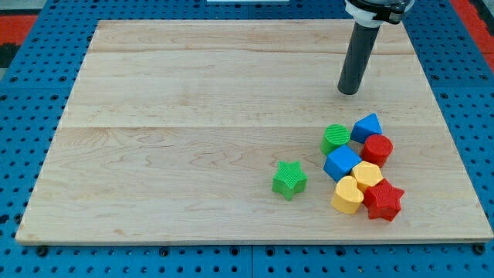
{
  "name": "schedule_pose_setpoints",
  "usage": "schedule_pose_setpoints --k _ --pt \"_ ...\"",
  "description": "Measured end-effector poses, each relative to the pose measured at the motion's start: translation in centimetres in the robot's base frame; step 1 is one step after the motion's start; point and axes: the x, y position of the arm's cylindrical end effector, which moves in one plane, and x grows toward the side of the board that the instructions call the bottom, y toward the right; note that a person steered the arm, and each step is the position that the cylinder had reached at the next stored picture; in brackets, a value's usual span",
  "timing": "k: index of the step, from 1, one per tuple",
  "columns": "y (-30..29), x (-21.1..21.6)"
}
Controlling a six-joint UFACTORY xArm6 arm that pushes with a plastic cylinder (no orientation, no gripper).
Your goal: Point at the green star
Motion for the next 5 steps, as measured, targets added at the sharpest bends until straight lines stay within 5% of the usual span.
schedule_pose_setpoints --k 2,3,5 --pt "-13.7 0.0" --pt "-13.7 1.8" --pt "-13.7 13.3"
